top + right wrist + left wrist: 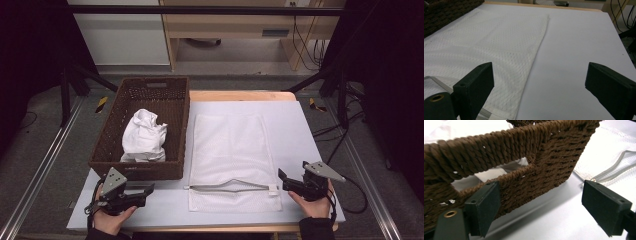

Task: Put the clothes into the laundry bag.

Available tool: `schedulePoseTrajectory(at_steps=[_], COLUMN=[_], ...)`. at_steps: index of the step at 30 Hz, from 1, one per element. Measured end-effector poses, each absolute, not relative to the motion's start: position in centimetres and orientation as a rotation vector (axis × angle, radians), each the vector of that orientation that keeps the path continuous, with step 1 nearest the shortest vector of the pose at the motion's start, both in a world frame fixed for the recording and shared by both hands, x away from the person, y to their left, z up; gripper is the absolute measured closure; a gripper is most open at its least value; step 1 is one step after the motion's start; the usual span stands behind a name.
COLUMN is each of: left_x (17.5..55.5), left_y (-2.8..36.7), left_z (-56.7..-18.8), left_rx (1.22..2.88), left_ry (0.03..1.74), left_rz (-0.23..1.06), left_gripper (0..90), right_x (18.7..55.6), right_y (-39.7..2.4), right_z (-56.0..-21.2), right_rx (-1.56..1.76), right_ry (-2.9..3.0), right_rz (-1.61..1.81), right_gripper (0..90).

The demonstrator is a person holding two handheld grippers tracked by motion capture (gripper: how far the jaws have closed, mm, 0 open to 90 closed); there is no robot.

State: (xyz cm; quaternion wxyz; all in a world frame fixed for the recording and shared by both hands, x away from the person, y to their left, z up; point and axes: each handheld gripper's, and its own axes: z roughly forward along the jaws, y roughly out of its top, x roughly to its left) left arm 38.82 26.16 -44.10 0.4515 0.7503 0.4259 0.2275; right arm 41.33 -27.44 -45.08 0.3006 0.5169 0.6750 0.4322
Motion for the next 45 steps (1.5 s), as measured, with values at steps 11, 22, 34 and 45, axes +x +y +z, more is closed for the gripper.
schedulePoseTrajectory(at_steps=[11,22,34,45], left_x=[38.0,38.6,41.5,45.7], left_y=[26.5,26.6,26.6,26.4], left_z=[-41.8,-39.1,-35.9,-34.2], left_rx=[1.777,1.746,1.736,1.777], left_ry=[1.050,1.044,1.071,1.130], left_rz=[0.574,0.634,0.699,0.728], left_gripper=[15.4,15.5,15.7,15.4], right_x=[41.2,41.1,41.0,41.1], right_y=[-26.6,-25.8,-25.6,-25.6], right_z=[-44.9,-44.3,-43.9,-43.9], right_rx=[1.361,1.333,1.330,1.329], right_ry=[1.810,1.814,1.814,1.817], right_rz=[1.145,1.178,1.187,1.185], right_gripper=[10.1,10.1,10.1,10.1])
